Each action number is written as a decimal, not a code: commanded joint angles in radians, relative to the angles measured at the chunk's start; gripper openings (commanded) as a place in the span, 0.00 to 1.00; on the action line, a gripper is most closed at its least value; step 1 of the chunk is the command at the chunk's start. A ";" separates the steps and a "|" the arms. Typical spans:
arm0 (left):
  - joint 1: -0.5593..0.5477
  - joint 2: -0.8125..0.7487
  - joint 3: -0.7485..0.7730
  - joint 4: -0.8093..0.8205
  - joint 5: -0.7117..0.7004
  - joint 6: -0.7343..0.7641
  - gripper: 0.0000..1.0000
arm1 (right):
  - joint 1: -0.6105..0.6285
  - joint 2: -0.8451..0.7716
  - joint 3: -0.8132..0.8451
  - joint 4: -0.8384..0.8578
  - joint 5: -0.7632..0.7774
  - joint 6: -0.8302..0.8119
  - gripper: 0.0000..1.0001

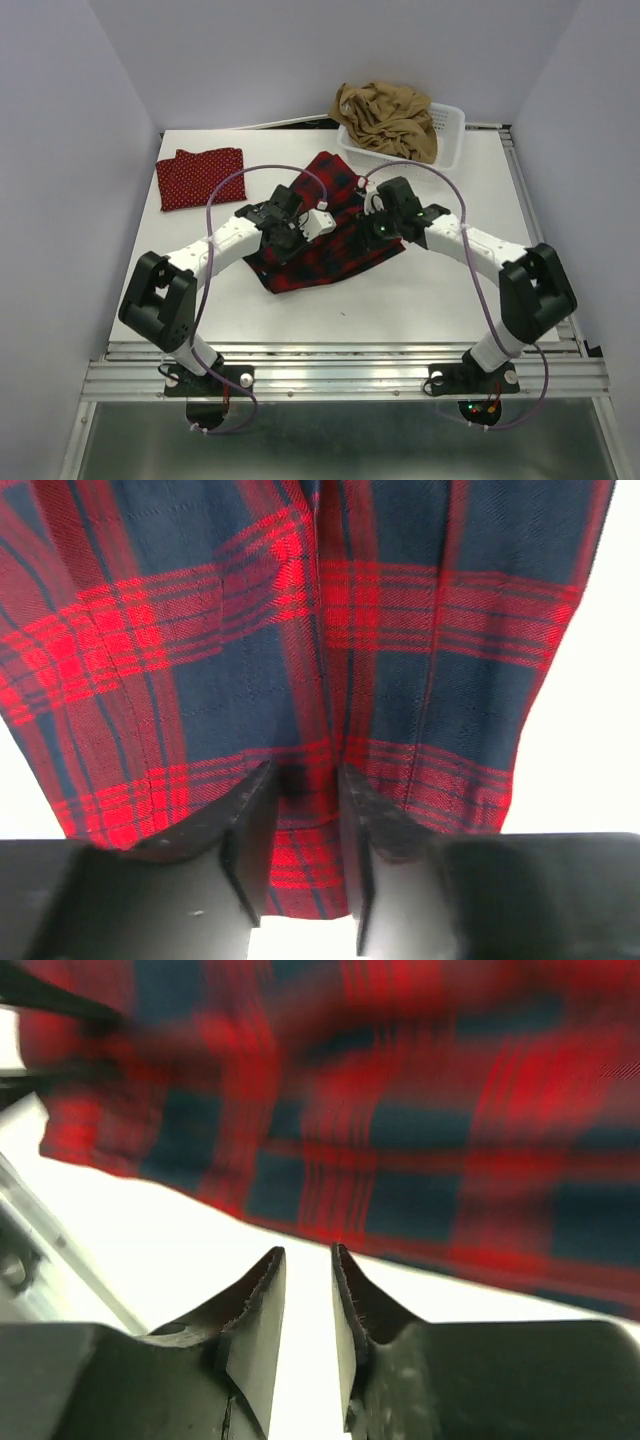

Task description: Fold and stack the skirts

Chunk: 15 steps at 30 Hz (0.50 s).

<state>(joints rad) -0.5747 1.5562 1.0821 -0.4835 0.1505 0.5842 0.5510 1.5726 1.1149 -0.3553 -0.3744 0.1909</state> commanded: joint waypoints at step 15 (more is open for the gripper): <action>-0.076 0.010 -0.054 -0.110 0.178 -0.072 0.00 | -0.077 0.446 0.196 0.136 0.101 0.119 0.19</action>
<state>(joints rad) -0.6487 1.5772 1.0306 -0.5507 0.2146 0.5873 0.5114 1.9526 1.2381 -0.2798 -0.3916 0.3557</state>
